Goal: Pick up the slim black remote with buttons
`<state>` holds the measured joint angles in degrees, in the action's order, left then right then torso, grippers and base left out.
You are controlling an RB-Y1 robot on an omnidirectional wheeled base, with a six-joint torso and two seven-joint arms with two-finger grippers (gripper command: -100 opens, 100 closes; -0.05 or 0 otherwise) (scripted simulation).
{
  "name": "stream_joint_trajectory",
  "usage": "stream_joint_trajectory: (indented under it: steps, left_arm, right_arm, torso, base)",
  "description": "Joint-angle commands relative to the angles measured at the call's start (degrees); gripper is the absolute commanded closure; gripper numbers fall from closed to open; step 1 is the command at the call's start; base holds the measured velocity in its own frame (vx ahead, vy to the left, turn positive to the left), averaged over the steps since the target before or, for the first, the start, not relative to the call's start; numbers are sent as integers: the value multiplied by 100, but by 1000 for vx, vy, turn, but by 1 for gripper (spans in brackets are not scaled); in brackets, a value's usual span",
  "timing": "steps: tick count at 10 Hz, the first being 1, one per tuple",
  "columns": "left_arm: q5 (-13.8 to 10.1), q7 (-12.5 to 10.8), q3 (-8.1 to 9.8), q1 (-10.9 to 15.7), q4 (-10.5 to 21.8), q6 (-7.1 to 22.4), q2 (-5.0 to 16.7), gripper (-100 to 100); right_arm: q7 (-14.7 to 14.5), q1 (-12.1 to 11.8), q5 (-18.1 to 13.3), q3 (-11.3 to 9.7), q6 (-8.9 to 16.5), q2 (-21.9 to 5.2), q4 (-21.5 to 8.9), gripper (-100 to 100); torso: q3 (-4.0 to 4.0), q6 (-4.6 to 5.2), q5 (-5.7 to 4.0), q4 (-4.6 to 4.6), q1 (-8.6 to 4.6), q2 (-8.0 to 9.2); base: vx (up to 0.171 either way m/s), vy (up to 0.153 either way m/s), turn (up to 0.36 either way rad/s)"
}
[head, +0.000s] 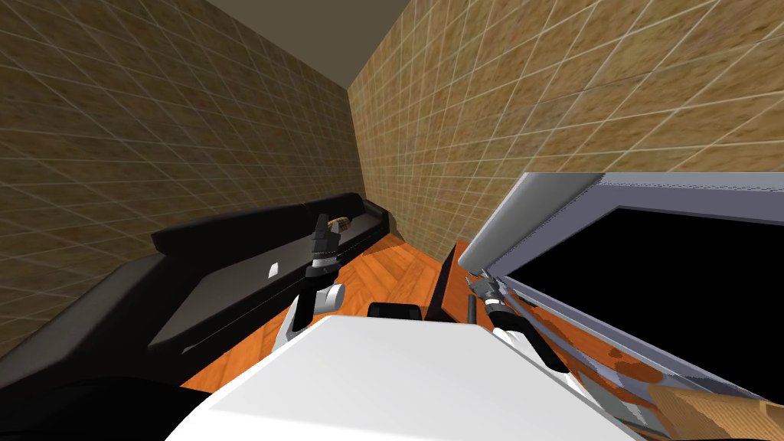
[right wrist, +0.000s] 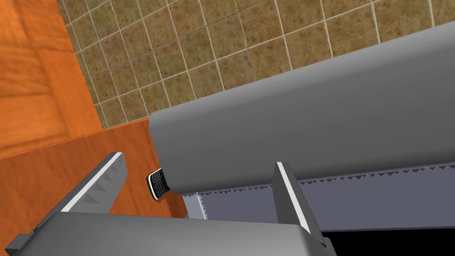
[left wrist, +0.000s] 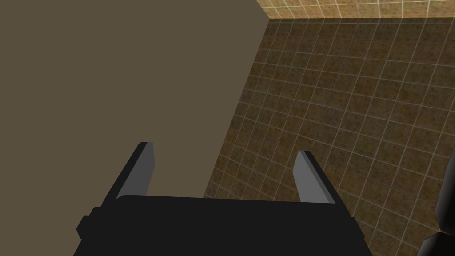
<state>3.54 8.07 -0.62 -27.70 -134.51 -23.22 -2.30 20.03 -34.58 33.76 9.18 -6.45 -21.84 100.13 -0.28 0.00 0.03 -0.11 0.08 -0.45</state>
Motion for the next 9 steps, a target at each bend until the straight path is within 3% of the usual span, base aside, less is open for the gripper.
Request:
stream_joint_trajectory:
  steps: [1, 3, 4, 7, 8, 9]
  left_arm:
    - [0, 0, 0, 0, 0, 0, 0, 0]
    - [0, 0, 0, 0, 0, 0, 0, 0]
    - [0, 0, 0, 1, 0, 0, 0, 0]
    - [0, 0, 0, 0, 0, 0, 0, 0]
    - [0, 0, 0, 0, 0, 0, 0, 0]
    - [0, 0, 0, 0, 0, 0, 0, 0]
  right_arm:
    - [204, 46, 286, 40, 249, -161, -286, -100]
    - [204, 46, 360, 40, 249, -161, -437, -100]
    - [374, 44, 637, 58, 468, -286, -636, -100]
    - [546, 47, 943, 65, 691, -410, -1040, -100]
    - [720, 57, 1155, 62, 918, -532, -1275, -100]
    - [720, 57, 1234, 62, 918, -532, -1346, -100]
  torso:
    - [0, 0, 0, 0, 0, 0]
    - [5, 1, 0, 2, 2, 9]
    - [13, -1, -1, 5, -4, 24]
    - [5, 0, 0, 2, 0, 8]
    - [4, 0, -1, 2, -1, 7]
    - [0, 1, -1, 0, -6, -1]
  base:
    - [108, 30, -29]
    - [70, 26, -10]
    - [82, 24, -34]
    - [103, 27, -29]
    - [138, 12, -41]
    - [111, 2, -29]
